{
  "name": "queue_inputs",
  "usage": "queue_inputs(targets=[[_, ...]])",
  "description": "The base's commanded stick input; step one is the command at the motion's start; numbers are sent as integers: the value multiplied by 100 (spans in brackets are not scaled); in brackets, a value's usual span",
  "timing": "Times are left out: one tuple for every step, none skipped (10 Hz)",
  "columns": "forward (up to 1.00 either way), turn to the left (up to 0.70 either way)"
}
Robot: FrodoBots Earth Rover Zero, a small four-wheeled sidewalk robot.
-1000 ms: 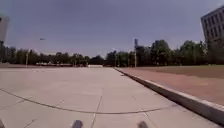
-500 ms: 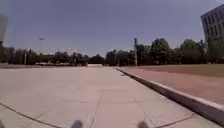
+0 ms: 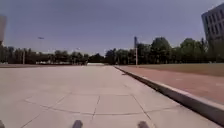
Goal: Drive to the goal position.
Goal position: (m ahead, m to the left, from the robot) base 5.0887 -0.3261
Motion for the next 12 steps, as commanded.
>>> queue_inputs(targets=[[85,0],[85,0],[85,0],[85,0],[85,0],[85,0],[85,0],[85,0],[85,0],[85,0],[85,0],[85,0]])
